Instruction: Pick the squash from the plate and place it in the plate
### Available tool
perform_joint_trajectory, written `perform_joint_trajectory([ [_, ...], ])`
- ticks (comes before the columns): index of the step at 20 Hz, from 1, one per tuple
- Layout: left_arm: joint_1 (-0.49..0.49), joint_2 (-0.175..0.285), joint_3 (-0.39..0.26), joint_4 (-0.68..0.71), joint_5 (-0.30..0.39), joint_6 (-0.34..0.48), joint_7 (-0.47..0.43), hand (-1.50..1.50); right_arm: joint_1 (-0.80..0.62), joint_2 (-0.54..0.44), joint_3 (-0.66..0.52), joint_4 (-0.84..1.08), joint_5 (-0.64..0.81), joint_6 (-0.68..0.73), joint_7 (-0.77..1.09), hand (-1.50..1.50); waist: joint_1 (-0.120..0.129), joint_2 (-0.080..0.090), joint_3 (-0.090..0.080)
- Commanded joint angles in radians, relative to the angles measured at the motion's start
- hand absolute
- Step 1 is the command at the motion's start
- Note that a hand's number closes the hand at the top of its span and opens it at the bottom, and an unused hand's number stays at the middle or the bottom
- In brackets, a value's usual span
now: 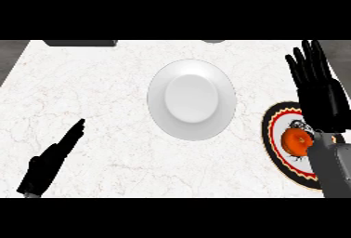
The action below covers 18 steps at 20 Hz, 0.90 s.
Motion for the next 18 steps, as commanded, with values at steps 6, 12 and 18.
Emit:
perform_joint_trajectory([
  [6,-0.278,-0.053,0.149,-0.117,0.026,0.092,-0.024,0.00,-0.071,-0.024,0.316,-0.019,0.160,0.253,0.004,1.50,0.035,0.000,0.021],
  [12,-0.274,-0.047,0.177,-0.148,0.075,0.089,0.053,0.00,0.135,-0.050,0.396,0.117,0.639,-0.166,-0.041,-1.50,0.013,-0.001,0.024],
  [18,-0.325,-0.052,0.198,-0.170,0.070,0.097,0.149,0.00,0.275,0.067,0.299,0.093,0.488,-0.205,-0.318,-1.50,0.005,-0.004,0.023],
])
